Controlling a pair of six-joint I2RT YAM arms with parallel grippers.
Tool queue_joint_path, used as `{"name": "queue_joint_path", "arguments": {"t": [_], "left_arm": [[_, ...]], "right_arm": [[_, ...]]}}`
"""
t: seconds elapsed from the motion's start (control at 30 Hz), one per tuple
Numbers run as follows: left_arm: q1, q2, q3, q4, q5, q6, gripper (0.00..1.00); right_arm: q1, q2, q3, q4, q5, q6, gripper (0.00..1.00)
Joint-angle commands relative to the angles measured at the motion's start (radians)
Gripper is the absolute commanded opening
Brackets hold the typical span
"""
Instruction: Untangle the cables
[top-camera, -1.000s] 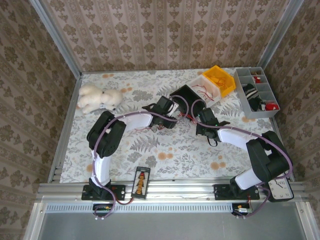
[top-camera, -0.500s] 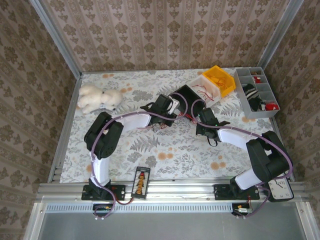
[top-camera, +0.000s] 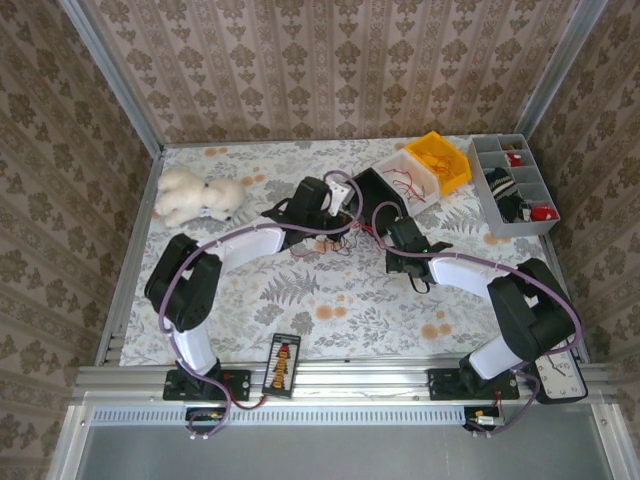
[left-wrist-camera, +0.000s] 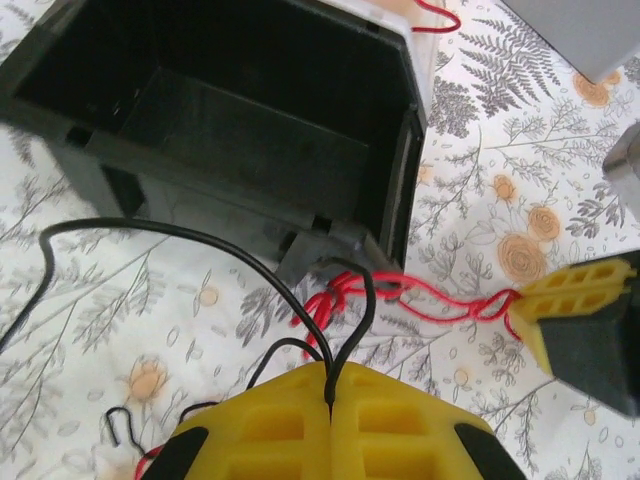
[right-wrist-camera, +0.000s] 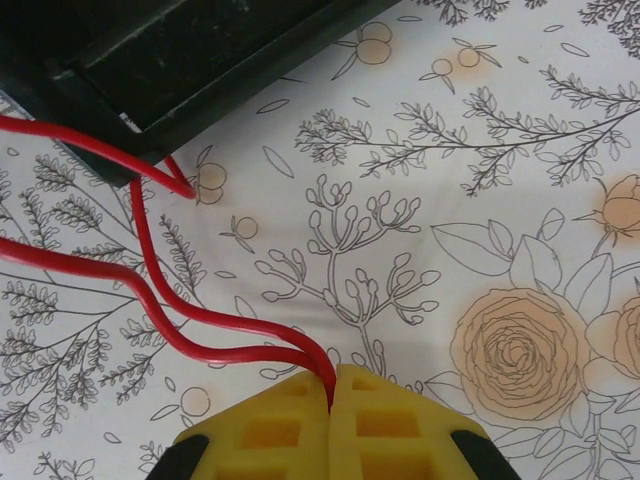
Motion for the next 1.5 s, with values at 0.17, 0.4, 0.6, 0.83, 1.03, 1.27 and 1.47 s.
{"name": "queue_joint_path", "arguments": {"t": [0.17,0.4,0.6,0.83,1.03,1.27,1.47], "left_arm": [[0.093,-0.241,-0.31,0.235,-0.023,-0.151,0.0],[0.106,-0.265,-0.394,0.23,-0.05,-0.157,0.0],[0.102,-0.202,-0.375,0.248,-0.144,-0.225,0.0],[0.045,-0.07,-0.273,0.166,-0.436,-0.33,0.0],[0.031,-0.009,-0.243,0.196,-0.453,-0.425,0.0],[0.014,0.022,-0.25,0.204,-0.46,-0.47,0.0],[0.013,0.009,-0.26,0.19,-0.483,-0.478,0.0]], "right_arm": [[-0.09,-0.001,-0.005,-0.01,-0.06,0.058,0.0],[-0.104,0.008,-0.005,0.008,-0.079,0.073,0.0],[-0.114,-0.039,-0.03,0.012,-0.065,0.095,0.0],[-0.151,-0.202,-0.099,-0.032,-0.007,0.155,0.0],[-0.193,-0.346,-0.171,0.002,-0.028,0.184,0.0],[-0.196,-0.307,-0.162,0.121,-0.253,0.117,0.0],[-0.157,-0.198,-0.107,0.168,-0.384,0.102,0.0]]}}
